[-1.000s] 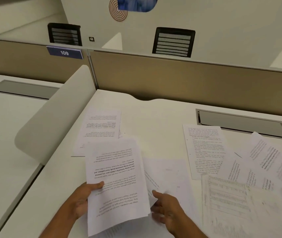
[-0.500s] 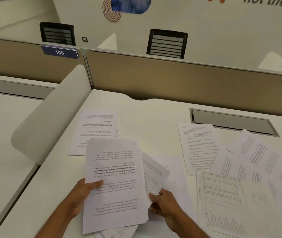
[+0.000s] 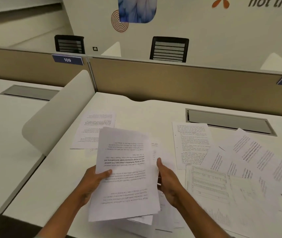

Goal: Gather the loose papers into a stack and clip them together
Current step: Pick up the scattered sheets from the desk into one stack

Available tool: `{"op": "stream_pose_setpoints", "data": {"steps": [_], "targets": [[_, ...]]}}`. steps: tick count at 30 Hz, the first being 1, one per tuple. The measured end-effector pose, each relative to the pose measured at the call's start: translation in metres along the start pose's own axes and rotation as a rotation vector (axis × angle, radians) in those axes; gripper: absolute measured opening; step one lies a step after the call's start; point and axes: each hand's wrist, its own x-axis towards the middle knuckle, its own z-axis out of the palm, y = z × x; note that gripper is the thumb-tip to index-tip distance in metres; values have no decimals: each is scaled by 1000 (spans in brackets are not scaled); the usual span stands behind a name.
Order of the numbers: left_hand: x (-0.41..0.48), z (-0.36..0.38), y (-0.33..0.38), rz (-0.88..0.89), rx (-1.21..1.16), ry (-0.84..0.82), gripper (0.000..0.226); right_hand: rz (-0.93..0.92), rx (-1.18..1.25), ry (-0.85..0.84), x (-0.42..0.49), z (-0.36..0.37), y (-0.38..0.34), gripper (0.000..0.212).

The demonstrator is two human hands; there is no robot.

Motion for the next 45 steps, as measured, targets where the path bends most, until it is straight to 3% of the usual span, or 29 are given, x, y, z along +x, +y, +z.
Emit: {"op": "stream_pose_setpoints", "data": {"steps": [6, 13, 16, 19, 22, 29, 34, 39, 43, 45], "targets": [[-33, 35, 13, 157, -106, 110, 51, -94, 28, -97, -25, 2, 7, 33], [-52, 13, 3, -52, -214, -137, 50, -153, -94, -208, -38, 1, -5, 32], [-47, -8, -8, -71, -229, -123, 56, -133, -90, -234, -35, 14, 3, 32], [-34, -43, -10, -68, -269, -42, 60, -63, -92, -53, -25, 28, 18, 27], [-19, -86, -14, -127, -383, 13, 42, 77, 50, 175, -12, 35, 31, 24], [15, -136, -39, -323, -422, -89, 64, 331, 265, 321, 6, 73, 57, 23], [33, -127, -46, -370, -342, -117, 52, 250, 255, 582, 12, 85, 68, 24], [41, -117, -39, -370, -318, -145, 47, 306, 427, 568, 15, 86, 63, 35], [43, -116, -40, -380, -330, -165, 39, 264, 476, 617, 26, 97, 65, 16], [41, -114, -41, -382, -340, -168, 34, 236, 465, 643, 32, 103, 66, 30]]}}
